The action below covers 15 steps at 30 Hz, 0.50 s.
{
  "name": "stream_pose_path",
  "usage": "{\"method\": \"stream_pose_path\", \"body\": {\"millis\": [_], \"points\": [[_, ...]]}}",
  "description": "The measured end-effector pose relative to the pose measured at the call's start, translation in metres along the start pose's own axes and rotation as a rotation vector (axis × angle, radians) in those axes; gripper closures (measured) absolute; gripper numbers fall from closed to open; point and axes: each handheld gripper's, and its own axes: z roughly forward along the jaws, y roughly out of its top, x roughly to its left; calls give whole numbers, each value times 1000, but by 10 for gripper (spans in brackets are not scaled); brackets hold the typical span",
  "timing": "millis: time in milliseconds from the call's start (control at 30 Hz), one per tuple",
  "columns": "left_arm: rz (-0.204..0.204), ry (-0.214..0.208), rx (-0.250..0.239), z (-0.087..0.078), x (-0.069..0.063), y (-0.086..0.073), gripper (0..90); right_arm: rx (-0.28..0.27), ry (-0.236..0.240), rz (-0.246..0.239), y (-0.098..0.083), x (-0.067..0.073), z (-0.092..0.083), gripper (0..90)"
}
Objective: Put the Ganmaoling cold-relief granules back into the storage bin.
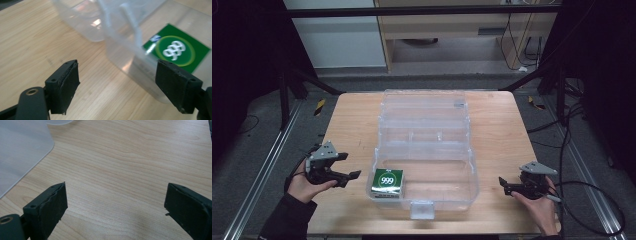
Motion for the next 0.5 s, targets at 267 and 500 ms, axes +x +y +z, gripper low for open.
{"method": "stream_pose_path", "body": {"millis": [267, 500], "points": [[-170, 117, -15, 18, 17, -36, 178, -3, -5, 9, 0, -1, -1, 49], [-230, 187, 2, 26, 22, -52, 183, -3, -6, 15, -1, -2, -1, 49]]}}
